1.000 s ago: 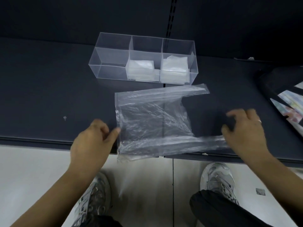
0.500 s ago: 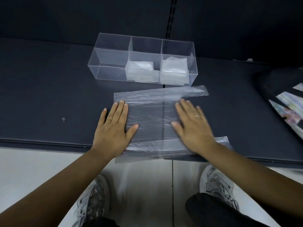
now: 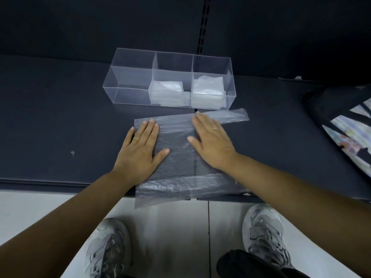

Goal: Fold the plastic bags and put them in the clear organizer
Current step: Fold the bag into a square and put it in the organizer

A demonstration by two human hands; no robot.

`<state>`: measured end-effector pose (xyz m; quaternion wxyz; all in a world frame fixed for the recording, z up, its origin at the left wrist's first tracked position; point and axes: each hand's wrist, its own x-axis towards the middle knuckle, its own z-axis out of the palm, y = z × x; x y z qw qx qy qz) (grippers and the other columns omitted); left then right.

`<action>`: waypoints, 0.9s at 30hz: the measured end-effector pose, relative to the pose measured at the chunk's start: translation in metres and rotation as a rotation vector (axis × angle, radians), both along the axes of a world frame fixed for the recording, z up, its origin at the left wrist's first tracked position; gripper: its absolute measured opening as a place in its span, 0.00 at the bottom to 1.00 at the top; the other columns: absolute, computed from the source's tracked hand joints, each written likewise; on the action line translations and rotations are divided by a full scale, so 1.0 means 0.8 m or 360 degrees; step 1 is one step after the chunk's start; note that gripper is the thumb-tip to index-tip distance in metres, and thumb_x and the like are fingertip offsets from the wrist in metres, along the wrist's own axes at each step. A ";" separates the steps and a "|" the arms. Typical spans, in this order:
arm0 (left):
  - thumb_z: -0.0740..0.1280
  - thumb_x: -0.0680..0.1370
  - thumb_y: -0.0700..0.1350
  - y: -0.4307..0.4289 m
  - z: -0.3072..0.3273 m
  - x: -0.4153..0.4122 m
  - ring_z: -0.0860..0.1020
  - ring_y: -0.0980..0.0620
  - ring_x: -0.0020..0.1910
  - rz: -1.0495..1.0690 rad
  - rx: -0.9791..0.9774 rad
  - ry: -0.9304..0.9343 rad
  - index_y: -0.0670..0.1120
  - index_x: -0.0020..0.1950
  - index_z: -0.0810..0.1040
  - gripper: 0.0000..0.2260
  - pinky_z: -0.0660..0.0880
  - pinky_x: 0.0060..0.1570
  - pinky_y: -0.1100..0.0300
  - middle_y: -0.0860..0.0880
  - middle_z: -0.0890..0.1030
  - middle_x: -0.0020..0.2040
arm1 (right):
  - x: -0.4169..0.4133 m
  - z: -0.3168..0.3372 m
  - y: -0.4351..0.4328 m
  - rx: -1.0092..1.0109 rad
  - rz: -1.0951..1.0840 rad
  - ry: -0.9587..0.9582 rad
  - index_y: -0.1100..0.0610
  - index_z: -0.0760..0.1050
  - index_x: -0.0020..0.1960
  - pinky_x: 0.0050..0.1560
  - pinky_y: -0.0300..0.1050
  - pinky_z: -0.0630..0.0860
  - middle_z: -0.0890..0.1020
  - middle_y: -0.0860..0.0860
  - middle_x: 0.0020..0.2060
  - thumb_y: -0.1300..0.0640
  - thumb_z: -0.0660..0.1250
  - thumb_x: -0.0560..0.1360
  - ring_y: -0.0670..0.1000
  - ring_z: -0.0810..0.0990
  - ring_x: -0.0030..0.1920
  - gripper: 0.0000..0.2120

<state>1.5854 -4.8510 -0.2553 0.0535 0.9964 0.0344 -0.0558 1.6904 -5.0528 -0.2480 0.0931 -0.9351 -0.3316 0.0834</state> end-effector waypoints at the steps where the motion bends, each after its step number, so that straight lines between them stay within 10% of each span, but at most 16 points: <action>1: 0.37 0.74 0.66 0.002 0.001 -0.001 0.39 0.54 0.77 0.0003 0.0012 0.0022 0.46 0.78 0.41 0.38 0.36 0.75 0.53 0.49 0.42 0.79 | 0.005 -0.004 -0.018 -0.0027 -0.0112 -0.0029 0.55 0.46 0.79 0.76 0.48 0.40 0.47 0.51 0.78 0.42 0.46 0.82 0.49 0.44 0.78 0.30; 7: 0.38 0.78 0.66 -0.004 0.025 -0.039 0.47 0.51 0.77 -0.0146 -0.0084 -0.0131 0.44 0.78 0.52 0.36 0.41 0.75 0.52 0.47 0.52 0.79 | 0.009 0.006 -0.127 -0.0102 -0.0768 -0.0227 0.63 0.53 0.77 0.76 0.54 0.47 0.55 0.59 0.77 0.51 0.52 0.82 0.56 0.52 0.77 0.28; 15: 0.55 0.77 0.59 -0.028 0.005 -0.130 0.62 0.43 0.74 -0.0568 0.0191 -0.0009 0.40 0.74 0.64 0.32 0.59 0.69 0.45 0.42 0.64 0.75 | -0.151 0.003 -0.026 0.0019 0.0330 -0.0045 0.57 0.50 0.78 0.77 0.51 0.47 0.51 0.52 0.78 0.40 0.45 0.81 0.50 0.46 0.78 0.32; 22: 0.62 0.69 0.34 -0.011 -0.013 -0.142 0.61 0.43 0.75 -0.0491 0.0216 -0.0188 0.42 0.76 0.57 0.35 0.56 0.71 0.46 0.42 0.61 0.76 | -0.108 0.004 -0.131 -0.0398 0.0140 -0.0092 0.59 0.51 0.78 0.75 0.53 0.49 0.54 0.55 0.77 0.29 0.42 0.76 0.54 0.51 0.77 0.42; 27: 0.55 0.78 0.39 -0.012 -0.002 -0.142 0.64 0.42 0.73 -0.0536 0.0138 -0.0219 0.43 0.75 0.62 0.24 0.57 0.70 0.46 0.42 0.66 0.74 | -0.098 0.022 -0.175 -0.0338 -0.0126 -0.0008 0.59 0.46 0.77 0.77 0.52 0.44 0.50 0.54 0.78 0.28 0.34 0.73 0.51 0.46 0.78 0.44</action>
